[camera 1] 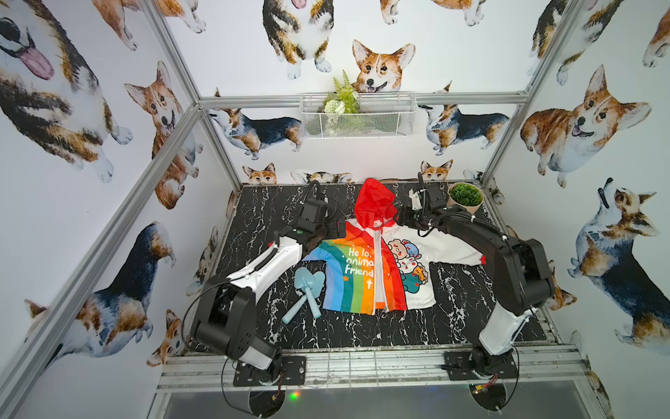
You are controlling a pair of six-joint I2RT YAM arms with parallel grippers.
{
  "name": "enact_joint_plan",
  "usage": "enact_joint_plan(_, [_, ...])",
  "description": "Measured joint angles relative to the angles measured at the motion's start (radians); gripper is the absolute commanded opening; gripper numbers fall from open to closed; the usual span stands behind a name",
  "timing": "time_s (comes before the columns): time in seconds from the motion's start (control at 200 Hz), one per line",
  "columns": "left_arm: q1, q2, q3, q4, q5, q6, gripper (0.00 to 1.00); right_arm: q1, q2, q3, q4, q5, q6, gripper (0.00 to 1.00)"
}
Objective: Unzip the jacket
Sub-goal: Reset both arms
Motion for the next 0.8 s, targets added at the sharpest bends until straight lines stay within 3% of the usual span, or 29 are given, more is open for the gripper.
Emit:
enact_joint_plan(0.11, [0.000, -0.156, -0.144, 0.044, -0.111, 0.025, 1.00, -0.008, -0.150, -0.188, 0.121, 0.088, -0.011, 0.93])
enact_joint_plan(0.305, [0.076, -0.388, -0.395, 0.152, -0.336, 0.077, 1.00, -0.096, -0.321, -0.429, 0.288, 0.235, -0.011, 0.94])
enact_joint_plan(0.45, [0.286, -0.462, -0.528, 0.246, -0.362, 0.105, 1.00, -0.251, -0.385, -0.554, 0.377, 0.297, 0.016, 0.92])
enact_joint_plan(0.54, [0.310, -0.476, -0.629, 0.321, -0.341, 0.146, 1.00, -0.285, -0.412, -0.637, 0.443, 0.315, 0.016, 0.97])
enact_joint_plan(0.616, [0.316, -0.460, -0.768, 0.507, -0.288, 0.224, 1.00, -0.296, -0.423, -0.683, 0.478, 0.367, -0.023, 1.00])
enact_joint_plan(0.796, [0.320, -0.347, -0.795, 0.687, -0.252, 0.325, 1.00, -0.303, -0.399, -0.647, 0.484, 0.480, -0.093, 1.00])
